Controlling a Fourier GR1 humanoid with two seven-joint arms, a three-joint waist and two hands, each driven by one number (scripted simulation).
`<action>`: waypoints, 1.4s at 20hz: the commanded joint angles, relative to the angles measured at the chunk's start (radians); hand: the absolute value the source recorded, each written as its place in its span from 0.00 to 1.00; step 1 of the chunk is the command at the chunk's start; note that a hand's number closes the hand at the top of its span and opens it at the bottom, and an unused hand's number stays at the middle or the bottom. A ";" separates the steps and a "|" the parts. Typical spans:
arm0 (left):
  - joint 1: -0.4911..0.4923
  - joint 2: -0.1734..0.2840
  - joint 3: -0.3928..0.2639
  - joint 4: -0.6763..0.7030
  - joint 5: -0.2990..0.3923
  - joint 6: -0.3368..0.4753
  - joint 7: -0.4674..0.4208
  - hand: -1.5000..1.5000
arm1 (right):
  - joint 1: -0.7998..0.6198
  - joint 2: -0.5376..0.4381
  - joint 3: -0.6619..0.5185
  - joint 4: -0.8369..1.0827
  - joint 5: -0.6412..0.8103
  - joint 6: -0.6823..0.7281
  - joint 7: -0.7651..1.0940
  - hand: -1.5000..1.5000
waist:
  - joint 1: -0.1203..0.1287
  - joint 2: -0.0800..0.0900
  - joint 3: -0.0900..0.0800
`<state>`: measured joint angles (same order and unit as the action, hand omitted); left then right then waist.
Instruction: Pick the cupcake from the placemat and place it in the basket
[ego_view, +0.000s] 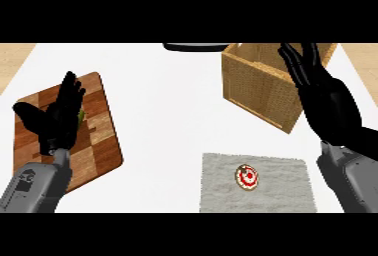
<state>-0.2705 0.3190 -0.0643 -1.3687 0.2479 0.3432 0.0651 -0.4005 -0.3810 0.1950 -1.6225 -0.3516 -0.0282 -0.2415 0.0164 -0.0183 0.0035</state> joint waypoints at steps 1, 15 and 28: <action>0.031 0.027 -0.013 -0.031 -0.026 -0.043 -0.023 0.50 | 0.055 -0.006 -0.034 -0.044 0.028 -0.075 0.076 1.00 | -0.021 0.015 -0.004; 0.052 0.112 -0.160 -0.130 -0.057 -0.285 -0.107 0.50 | 0.330 0.276 0.285 0.037 0.738 -0.791 0.272 0.00 | -0.014 0.015 -0.012; 0.069 0.142 -0.135 -0.152 -0.063 -0.277 -0.087 0.50 | 0.376 0.054 0.192 0.071 1.206 -0.482 0.884 0.00 | -0.055 0.000 -0.026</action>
<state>-0.2017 0.4543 -0.2028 -1.5142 0.1867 0.0668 -0.0295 -0.0322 -0.2717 0.3828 -1.5434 0.7752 -0.6686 0.4828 -0.0396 -0.0179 -0.0208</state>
